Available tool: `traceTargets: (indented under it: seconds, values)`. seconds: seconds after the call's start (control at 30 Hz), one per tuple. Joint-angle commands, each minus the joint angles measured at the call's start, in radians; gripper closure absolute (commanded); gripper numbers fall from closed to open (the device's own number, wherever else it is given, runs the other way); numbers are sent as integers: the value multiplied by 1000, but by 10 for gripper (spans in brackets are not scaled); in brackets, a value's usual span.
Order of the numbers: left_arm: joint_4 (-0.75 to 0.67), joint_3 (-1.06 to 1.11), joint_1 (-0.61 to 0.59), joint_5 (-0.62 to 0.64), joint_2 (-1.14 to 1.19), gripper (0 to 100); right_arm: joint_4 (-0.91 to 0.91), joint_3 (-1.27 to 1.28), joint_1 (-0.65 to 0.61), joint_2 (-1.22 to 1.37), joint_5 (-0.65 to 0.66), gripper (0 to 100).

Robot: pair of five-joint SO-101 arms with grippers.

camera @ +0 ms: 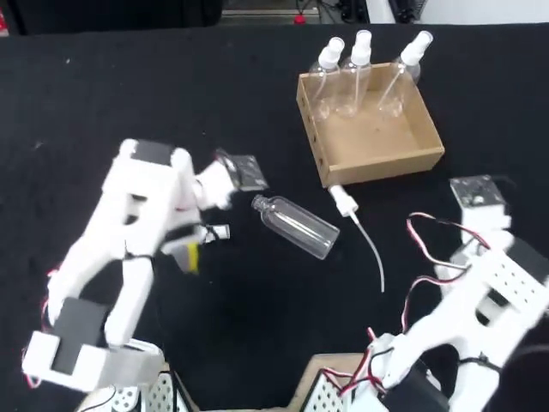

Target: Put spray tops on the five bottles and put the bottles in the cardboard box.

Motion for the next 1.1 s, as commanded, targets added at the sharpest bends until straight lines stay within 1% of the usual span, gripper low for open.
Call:
traceTargets:
  seconds: [0.0, 0.13, 0.23, 0.47, 0.63, 0.83, 0.93, 1.07]
  values:
    - [-130, 70, 120, 40, -94, 695, -17, -1, 77, -44, 68, 707]
    - [-166, 50, 154, 34, -68, 708, -18, -1, 112, -41, 121, 706]
    - [-175, 10, 153, 32, 15, 709, -18, -1, 124, -41, 144, 706]
    - [-206, -113, 147, 18, 226, 711, -20, -1, 124, -41, 144, 706]
    - [-203, -205, 104, 17, 273, 711, -20, 1, 124, -39, 144, 706]
    - [-199, -220, 67, 15, 267, 710, -20, 13, 120, -39, 144, 706]
    - [-213, -220, 62, -11, 292, 711, -20, 36, 115, -39, 146, 706]
    - [-265, -228, 41, -9, 350, 711, -29, 38, 118, -39, 146, 705]
